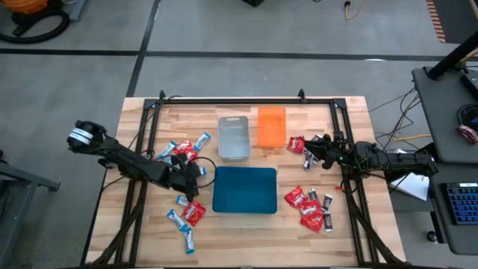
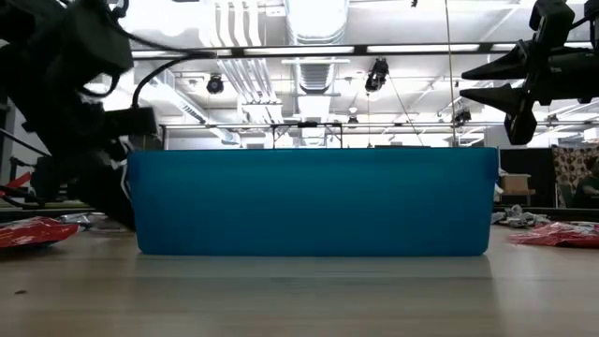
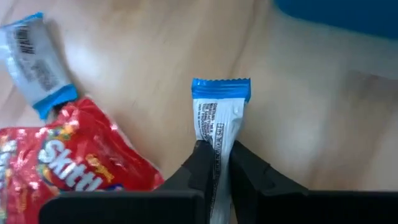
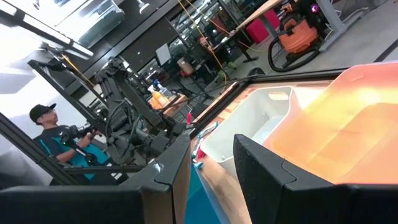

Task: Sort candy
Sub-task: Put the white chocolate bar into the blue bin

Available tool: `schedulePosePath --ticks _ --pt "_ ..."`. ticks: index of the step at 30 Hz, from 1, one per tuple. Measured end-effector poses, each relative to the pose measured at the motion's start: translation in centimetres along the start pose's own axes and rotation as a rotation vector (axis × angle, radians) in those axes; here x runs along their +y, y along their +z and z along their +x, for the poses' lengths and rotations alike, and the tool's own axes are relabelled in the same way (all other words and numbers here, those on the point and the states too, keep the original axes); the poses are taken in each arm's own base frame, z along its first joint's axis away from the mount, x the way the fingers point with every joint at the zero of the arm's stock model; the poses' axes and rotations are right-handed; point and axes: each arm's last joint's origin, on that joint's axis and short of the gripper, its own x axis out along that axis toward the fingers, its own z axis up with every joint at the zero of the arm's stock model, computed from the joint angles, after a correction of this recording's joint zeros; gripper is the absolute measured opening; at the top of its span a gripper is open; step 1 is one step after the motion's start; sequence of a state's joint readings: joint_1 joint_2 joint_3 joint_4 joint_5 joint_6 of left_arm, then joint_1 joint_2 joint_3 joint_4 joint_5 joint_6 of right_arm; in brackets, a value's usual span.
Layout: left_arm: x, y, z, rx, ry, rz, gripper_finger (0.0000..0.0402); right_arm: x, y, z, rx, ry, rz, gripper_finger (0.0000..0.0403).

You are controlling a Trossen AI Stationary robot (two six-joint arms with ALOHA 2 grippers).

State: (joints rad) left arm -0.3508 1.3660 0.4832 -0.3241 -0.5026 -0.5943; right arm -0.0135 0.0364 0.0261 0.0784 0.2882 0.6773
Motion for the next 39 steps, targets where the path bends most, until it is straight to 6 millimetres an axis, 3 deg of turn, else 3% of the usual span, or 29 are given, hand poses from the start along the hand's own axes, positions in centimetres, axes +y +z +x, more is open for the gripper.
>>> schedulePosePath --ticks 5,14,18,25,33,39 --pt "-0.3 2.9 -2.4 -0.125 -0.075 0.001 0.0010 0.0 0.0 0.0 0.000 0.000 -0.011 0.0114" --pt "-0.6 10.0 -9.0 -0.386 -0.119 0.053 0.0008 0.0 0.0 0.0 -0.001 0.001 -0.034 0.0114" --pt "-1.3 12.4 -10.5 -0.490 -0.148 0.062 0.0009 0.0 0.0 0.0 -0.004 0.002 -0.041 0.0114" --pt "-4.0 14.7 -8.8 -0.581 -0.174 0.043 0.0014 0.0 0.1 0.0 -0.006 0.003 -0.046 0.0114" --pt "-6.8 14.7 -4.4 -0.547 -0.163 0.076 0.0015 0.0 0.1 0.0 -0.008 0.002 -0.051 0.0114" --pt "-7.7 14.6 -3.1 -0.517 -0.156 0.093 0.0015 0.0 0.1 0.0 -0.022 -0.017 -0.055 0.0114"
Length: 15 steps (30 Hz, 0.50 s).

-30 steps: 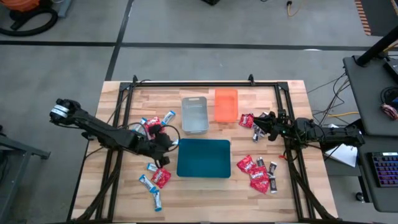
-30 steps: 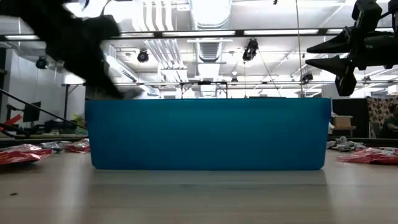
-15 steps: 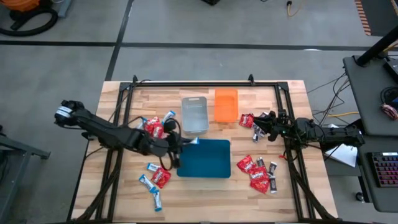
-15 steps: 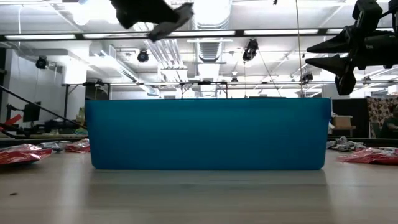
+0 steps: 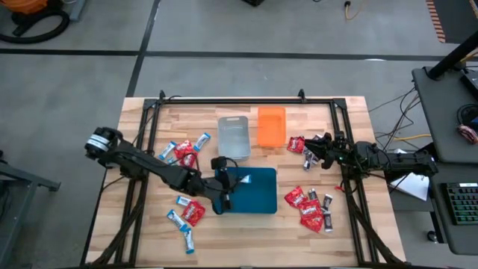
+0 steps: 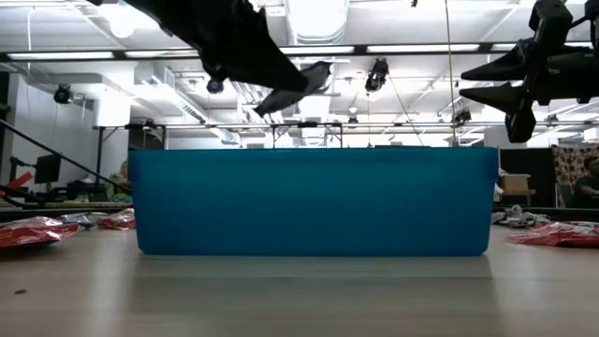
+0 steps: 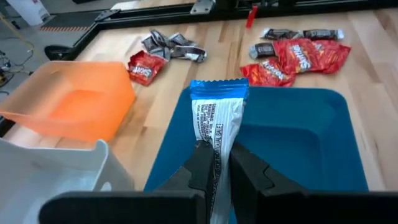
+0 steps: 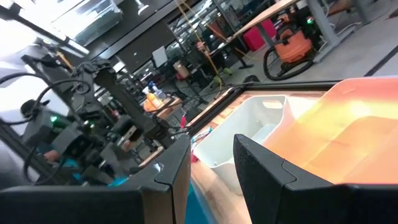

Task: Sort candy
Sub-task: Put the white chocolate bar into the blue bin

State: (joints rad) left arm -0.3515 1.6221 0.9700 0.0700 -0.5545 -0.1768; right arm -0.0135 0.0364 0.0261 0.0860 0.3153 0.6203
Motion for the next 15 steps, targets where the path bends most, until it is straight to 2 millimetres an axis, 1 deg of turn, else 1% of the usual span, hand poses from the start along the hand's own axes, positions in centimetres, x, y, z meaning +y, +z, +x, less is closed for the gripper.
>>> schedulePosePath --ticks 6,9,12,15 --pt "-0.5 -1.3 1.1 0.070 -0.007 0.017 0.0016 0.0 0.0 0.0 -0.001 -0.001 -0.016 0.0114" --pt "-0.7 -1.3 1.4 0.076 -0.003 0.004 0.0019 0.0 0.0 0.0 0.000 -0.001 -0.019 0.0114" --pt "-0.7 -1.2 1.4 0.086 0.000 0.006 0.0036 0.0 0.0 0.0 -0.001 0.000 -0.020 0.0114" --pt "-0.6 -1.2 1.4 0.100 0.004 0.012 0.0061 0.0 0.0 0.0 0.000 0.000 -0.019 0.0114"
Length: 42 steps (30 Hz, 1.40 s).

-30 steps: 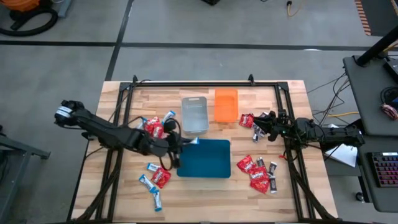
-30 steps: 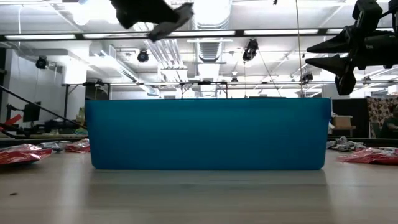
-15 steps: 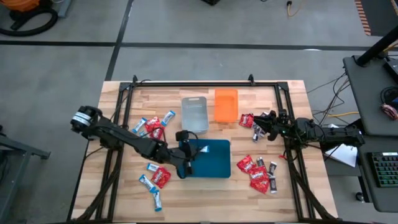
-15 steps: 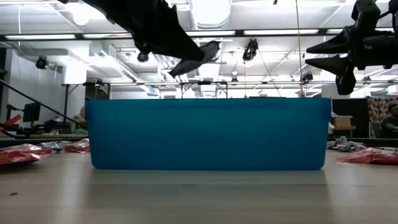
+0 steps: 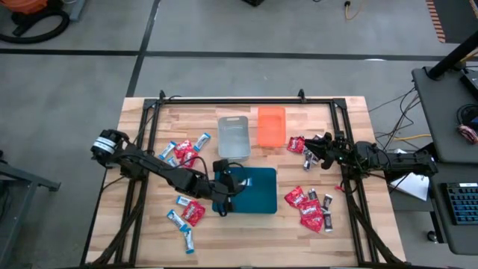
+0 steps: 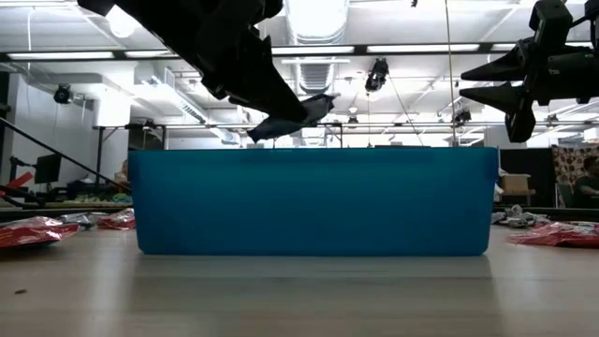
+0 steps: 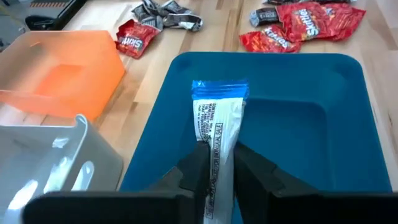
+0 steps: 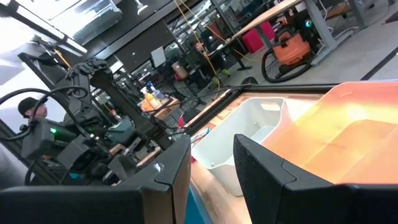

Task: Sort candy
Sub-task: Put the white chocolate bar into the blue bin, then put the red chocolate into the orange bin

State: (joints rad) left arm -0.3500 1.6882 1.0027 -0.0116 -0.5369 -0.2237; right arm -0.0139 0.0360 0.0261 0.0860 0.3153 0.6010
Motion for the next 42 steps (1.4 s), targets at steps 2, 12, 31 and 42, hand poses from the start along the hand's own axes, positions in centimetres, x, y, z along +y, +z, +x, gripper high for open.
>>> schedulePosePath --ticks 2,12,31,42 --pt "0.0 -0.1 0.0 0.006 0.002 0.004 0.0078 0.0 0.0 0.0 0.000 0.000 0.000 0.0114" --pt "0.3 0.4 -0.6 -0.008 0.000 0.029 0.0118 0.0 0.0 0.0 0.000 0.000 0.001 0.0114" --pt "3.3 2.6 -7.7 -0.310 -0.260 0.177 0.0015 0.2 -0.1 0.5 0.088 -0.064 0.033 0.0114" --pt "7.0 1.3 -11.8 -0.524 -0.063 0.147 0.0001 1.9 2.9 1.8 0.397 -0.631 -0.121 0.0114"
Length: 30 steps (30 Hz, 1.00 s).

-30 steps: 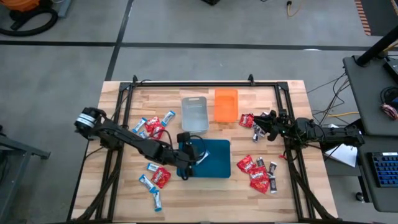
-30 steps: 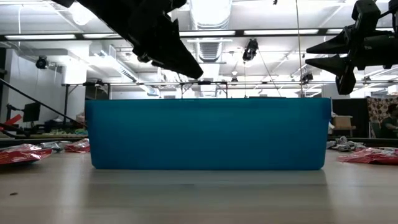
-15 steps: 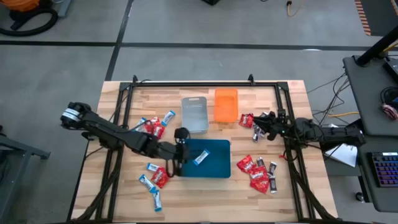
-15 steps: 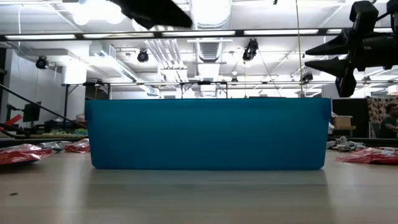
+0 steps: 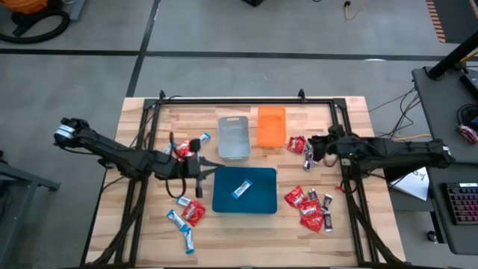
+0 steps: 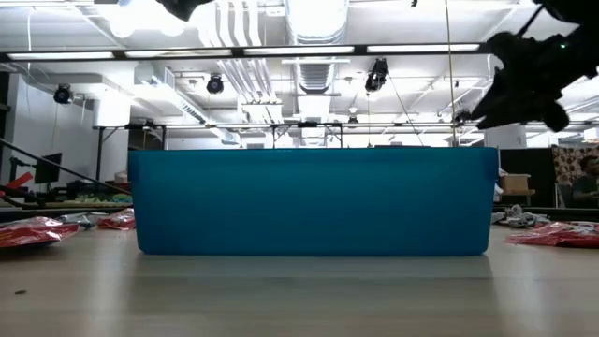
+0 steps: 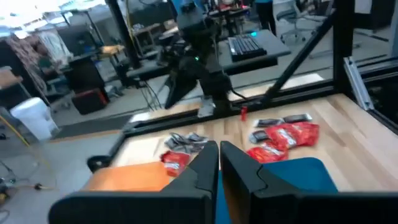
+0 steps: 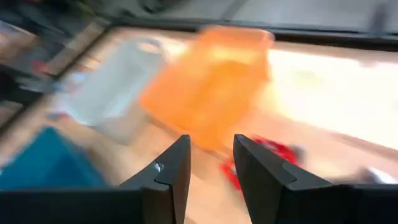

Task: Sort candy
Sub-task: Put the red chocolate into the orange bin

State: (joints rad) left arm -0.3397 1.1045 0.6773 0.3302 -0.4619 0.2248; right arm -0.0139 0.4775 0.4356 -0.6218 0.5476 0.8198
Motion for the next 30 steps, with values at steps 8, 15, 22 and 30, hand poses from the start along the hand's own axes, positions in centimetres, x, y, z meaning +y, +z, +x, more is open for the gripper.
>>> schedulePosePath --ticks 8,15,22,30 --pt "0.7 0.5 -1.1 -0.037 0.011 0.036 0.0000 2.2 1.9 1.1 0.115 -0.146 -0.085 0.0116" --pt "0.8 1.3 -0.9 -0.054 0.018 0.053 0.0000 2.7 2.7 2.0 0.213 -0.156 -0.075 0.0159" --pt "0.8 1.7 -0.7 -0.057 0.019 0.056 0.0000 1.5 2.8 3.9 0.291 -0.278 -0.081 0.0192" --pt "0.8 1.7 -0.7 -0.058 0.019 0.055 0.0000 0.0 3.4 6.7 0.415 -0.312 -0.187 0.0199"
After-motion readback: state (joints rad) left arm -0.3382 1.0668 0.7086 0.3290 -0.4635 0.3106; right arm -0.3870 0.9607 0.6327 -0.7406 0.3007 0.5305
